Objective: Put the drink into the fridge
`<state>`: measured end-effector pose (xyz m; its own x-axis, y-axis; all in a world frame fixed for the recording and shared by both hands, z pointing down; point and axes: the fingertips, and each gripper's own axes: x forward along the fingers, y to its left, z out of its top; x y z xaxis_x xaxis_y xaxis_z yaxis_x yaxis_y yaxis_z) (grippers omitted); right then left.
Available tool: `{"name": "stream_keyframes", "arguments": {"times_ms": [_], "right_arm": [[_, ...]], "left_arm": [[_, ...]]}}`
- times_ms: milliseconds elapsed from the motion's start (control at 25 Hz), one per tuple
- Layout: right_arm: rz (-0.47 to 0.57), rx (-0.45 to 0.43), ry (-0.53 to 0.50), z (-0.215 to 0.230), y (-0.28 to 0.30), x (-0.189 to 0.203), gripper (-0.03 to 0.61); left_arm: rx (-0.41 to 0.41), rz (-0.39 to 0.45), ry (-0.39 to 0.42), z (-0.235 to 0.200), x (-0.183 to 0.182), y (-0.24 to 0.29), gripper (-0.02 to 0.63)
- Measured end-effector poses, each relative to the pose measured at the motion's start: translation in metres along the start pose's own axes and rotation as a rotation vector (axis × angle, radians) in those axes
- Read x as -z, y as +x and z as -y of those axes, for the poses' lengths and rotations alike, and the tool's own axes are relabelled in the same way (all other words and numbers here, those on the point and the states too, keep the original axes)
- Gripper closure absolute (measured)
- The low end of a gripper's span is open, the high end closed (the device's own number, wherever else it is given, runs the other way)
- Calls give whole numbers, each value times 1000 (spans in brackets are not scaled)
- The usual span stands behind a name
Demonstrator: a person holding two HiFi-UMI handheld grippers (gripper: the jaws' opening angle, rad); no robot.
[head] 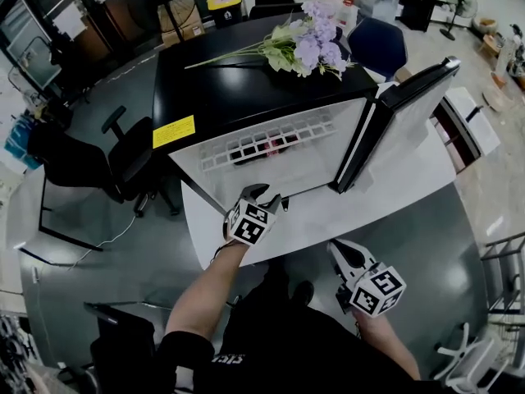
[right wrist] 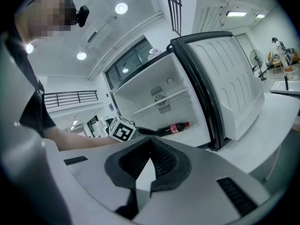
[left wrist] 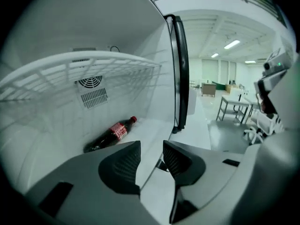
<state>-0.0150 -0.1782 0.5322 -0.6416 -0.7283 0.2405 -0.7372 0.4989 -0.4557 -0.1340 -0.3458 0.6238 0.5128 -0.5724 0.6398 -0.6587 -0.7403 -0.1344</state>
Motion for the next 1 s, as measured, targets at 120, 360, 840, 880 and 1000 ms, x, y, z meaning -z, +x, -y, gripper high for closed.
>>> {"name": "stream_keyframes", "arguments": {"times_ms": [120, 360, 840, 880, 1000], "right_arm": [[9, -12, -30, -7, -9, -6, 563], [40, -10, -67, -17, -13, -20, 563], [115, -76, -168, -97, 37, -48, 565], [118, -79, -178, -107, 43, -50, 565], [138, -118, -201, -143, 55, -54, 565]], "left_arm": [[-14, 38, -67, 11, 4, -29, 457], [-52, 108, -171, 8, 9, -87, 462], [-67, 344, -277, -22, 14, -215, 476], [-64, 364, -280, -24, 15, -225, 476], [-46, 436, -314, -35, 14, -250, 484]]}}
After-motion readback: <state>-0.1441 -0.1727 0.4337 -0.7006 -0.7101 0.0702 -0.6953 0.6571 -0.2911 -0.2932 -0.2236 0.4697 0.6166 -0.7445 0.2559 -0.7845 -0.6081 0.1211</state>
